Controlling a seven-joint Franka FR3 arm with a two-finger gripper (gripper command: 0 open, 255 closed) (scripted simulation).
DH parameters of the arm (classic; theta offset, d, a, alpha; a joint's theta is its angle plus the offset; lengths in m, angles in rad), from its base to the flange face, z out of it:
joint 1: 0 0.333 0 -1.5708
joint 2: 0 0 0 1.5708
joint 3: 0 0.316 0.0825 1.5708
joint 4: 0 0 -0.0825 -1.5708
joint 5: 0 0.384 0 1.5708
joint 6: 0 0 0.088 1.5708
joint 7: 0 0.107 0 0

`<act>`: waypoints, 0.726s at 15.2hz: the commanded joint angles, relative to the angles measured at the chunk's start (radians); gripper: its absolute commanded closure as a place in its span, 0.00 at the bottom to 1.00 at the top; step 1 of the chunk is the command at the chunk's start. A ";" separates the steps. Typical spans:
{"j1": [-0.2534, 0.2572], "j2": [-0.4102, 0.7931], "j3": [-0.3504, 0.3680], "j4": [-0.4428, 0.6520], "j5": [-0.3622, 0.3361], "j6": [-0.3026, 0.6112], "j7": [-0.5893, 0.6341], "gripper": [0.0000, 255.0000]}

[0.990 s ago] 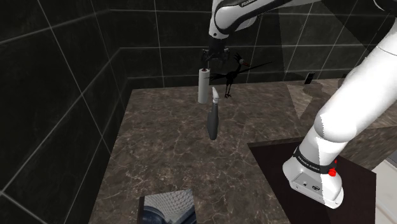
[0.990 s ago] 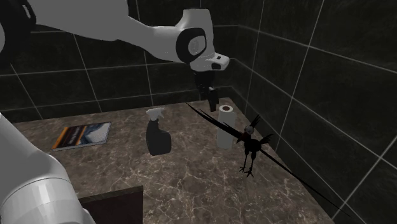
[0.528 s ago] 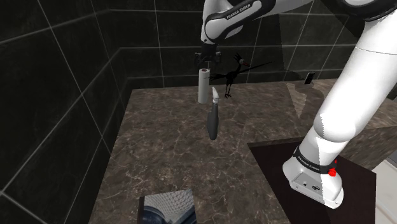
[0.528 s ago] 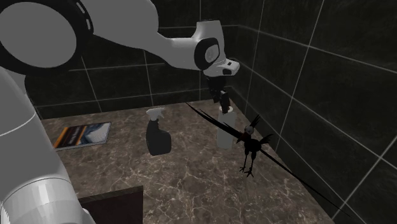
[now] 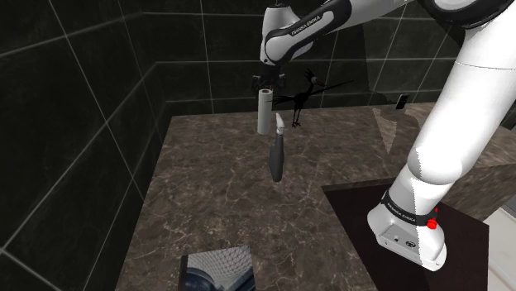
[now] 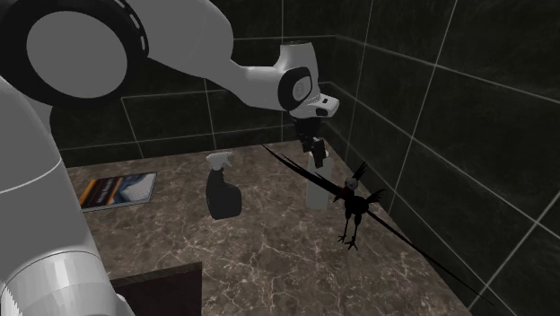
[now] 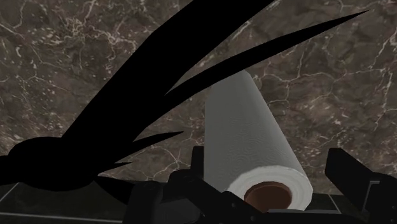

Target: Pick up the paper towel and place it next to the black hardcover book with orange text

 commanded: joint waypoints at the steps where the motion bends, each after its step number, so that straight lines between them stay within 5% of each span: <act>1: 0.000 0.000 0.000 -0.001 0.000 0.001 0.000 0.00; 5: 0.000 0.000 0.000 -0.001 0.000 0.001 0.000 0.00; 6: 0.000 0.000 0.000 -0.001 0.000 0.001 0.000 1.00; 11: 0.000 0.000 0.000 -0.001 0.000 0.001 0.000 1.00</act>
